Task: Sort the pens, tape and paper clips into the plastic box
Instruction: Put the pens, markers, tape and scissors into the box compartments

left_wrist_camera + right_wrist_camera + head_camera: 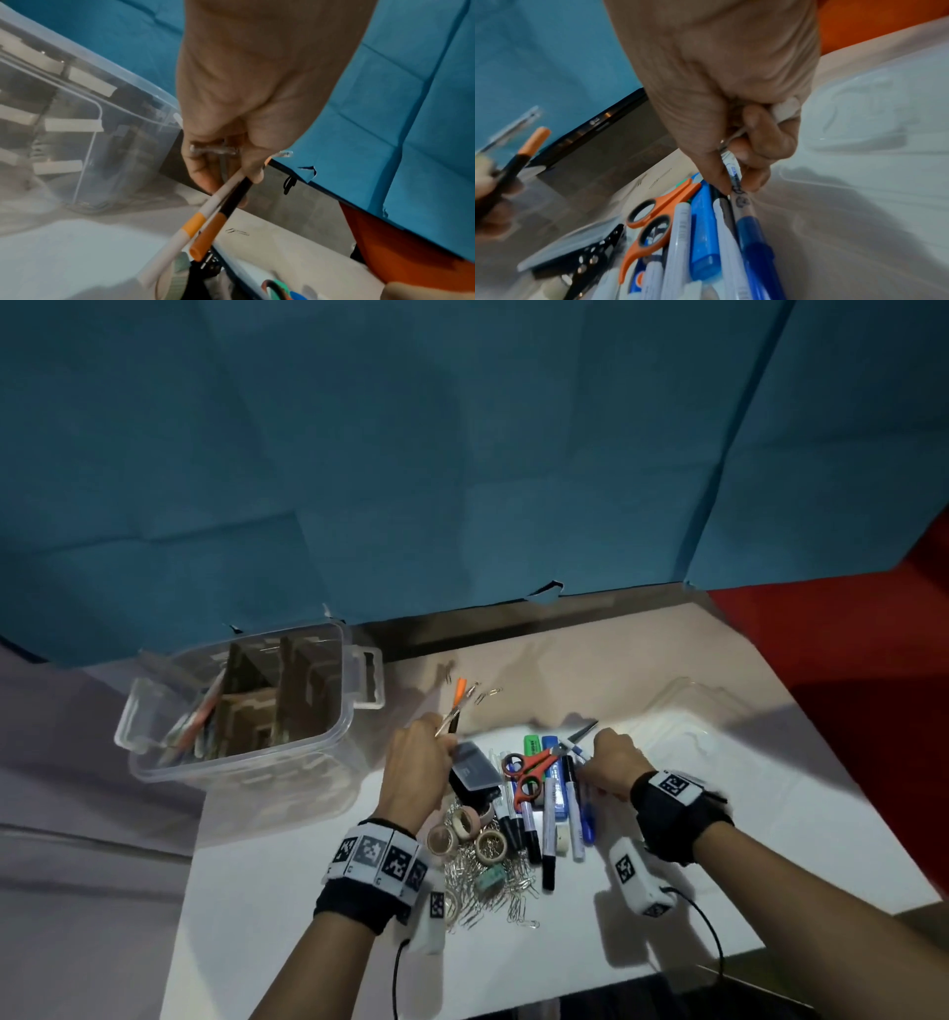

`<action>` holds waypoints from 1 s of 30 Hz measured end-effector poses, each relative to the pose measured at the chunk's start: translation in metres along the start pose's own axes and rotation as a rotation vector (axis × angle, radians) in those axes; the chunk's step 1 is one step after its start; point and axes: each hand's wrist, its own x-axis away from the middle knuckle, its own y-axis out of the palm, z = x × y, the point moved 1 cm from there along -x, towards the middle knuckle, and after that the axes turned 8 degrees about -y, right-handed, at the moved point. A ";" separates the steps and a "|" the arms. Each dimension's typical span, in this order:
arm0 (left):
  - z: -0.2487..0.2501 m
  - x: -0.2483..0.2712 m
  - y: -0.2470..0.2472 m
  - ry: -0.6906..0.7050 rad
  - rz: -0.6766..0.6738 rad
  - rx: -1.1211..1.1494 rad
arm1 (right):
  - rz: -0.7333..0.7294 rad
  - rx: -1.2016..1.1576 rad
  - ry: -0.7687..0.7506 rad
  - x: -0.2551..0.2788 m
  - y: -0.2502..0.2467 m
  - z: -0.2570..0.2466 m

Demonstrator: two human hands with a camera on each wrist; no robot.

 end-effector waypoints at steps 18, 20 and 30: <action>-0.041 0.023 -0.055 -0.242 -0.408 0.762 | 0.232 0.140 0.084 0.024 0.024 -0.005; -0.047 0.025 -0.067 -0.224 -0.397 0.755 | 0.259 0.137 0.074 0.023 0.023 -0.002; -0.071 0.036 -0.049 -0.198 -0.488 0.688 | 0.216 0.145 0.057 0.031 0.050 -0.005</action>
